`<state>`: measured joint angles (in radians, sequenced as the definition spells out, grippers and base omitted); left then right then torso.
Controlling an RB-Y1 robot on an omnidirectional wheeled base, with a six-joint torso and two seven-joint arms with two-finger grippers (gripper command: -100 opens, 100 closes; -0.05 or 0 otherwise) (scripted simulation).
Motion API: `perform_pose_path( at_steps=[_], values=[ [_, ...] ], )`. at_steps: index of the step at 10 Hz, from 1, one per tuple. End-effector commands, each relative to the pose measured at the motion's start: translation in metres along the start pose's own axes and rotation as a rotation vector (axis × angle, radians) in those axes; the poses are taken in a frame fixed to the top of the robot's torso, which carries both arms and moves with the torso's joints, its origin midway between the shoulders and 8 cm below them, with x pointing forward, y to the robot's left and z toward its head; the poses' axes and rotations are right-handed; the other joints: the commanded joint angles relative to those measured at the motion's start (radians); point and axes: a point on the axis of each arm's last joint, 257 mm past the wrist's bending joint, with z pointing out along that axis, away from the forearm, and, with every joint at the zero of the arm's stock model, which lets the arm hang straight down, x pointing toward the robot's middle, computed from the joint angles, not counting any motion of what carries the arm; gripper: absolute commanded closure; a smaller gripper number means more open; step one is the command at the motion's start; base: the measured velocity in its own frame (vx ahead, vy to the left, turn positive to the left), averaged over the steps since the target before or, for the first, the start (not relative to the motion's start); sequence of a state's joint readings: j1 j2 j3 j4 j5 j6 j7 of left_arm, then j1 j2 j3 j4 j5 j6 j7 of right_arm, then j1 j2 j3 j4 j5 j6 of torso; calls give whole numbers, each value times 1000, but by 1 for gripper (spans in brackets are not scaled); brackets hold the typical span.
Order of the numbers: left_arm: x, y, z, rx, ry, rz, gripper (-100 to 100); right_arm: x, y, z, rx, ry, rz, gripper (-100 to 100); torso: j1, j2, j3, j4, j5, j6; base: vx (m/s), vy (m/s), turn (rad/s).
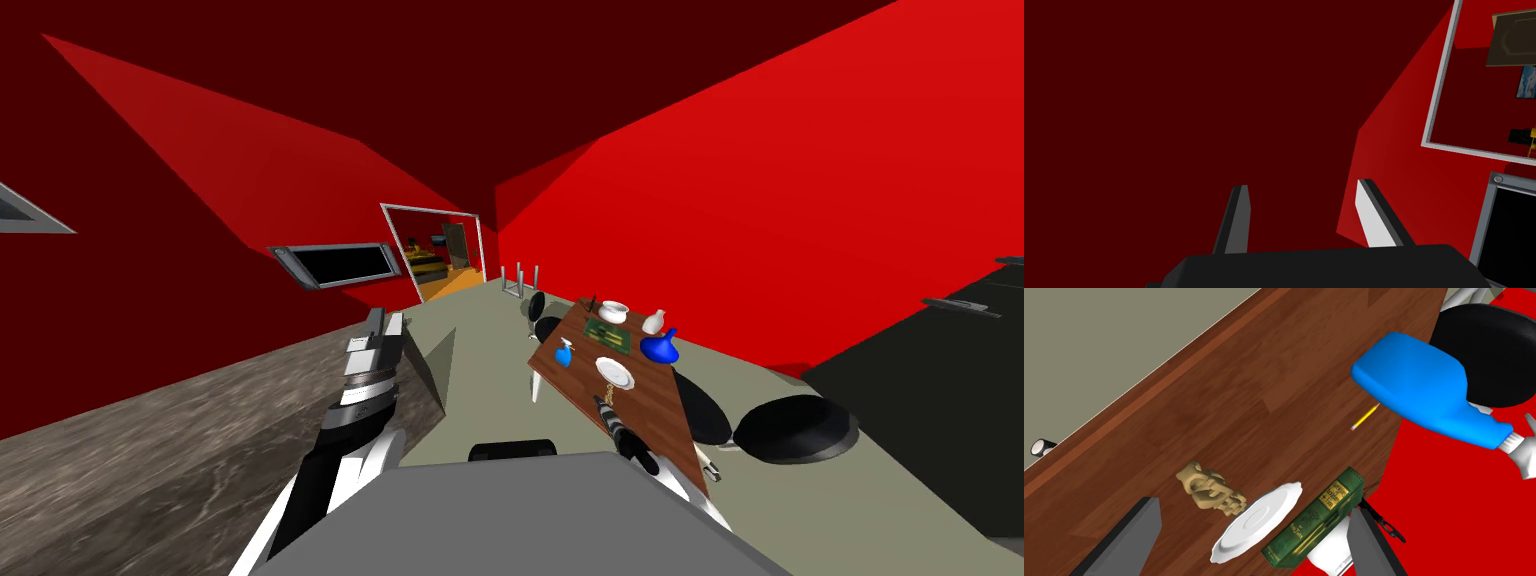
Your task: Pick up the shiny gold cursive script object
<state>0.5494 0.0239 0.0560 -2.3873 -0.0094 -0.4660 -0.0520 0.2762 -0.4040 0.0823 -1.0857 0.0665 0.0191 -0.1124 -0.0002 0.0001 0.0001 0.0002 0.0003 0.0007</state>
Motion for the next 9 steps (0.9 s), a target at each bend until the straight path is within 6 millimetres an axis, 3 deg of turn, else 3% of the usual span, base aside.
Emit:
perform_pose_path(
  at_steps=[1,2,3,5,9],
  values=[
    [0,0,0,0,0,0,0,0,-22,0,48,1,-19,-100,0,0,0,0,0,0,18,0,171],
    [0,0,0,0,0,0,0,0,-22,0,48,1,-19,-100,0,0,0,0,0,1,9,-4,2],
    [0,0,0,0,0,0,0,-2,-41,0,102,6,-59,-100,-1,0,0,0,0,1,13,1,235],
    [0,0,0,0,0,0,0,-3,-50,-1,121,5,-60,-100,-1,0,0,0,0,1,14,-4,75],
    [0,0,0,0,0,0,0,-16,-115,-11,301,16,-187,-100,-1,-1,0,0,0,0,28,-7,256]
  ],
)
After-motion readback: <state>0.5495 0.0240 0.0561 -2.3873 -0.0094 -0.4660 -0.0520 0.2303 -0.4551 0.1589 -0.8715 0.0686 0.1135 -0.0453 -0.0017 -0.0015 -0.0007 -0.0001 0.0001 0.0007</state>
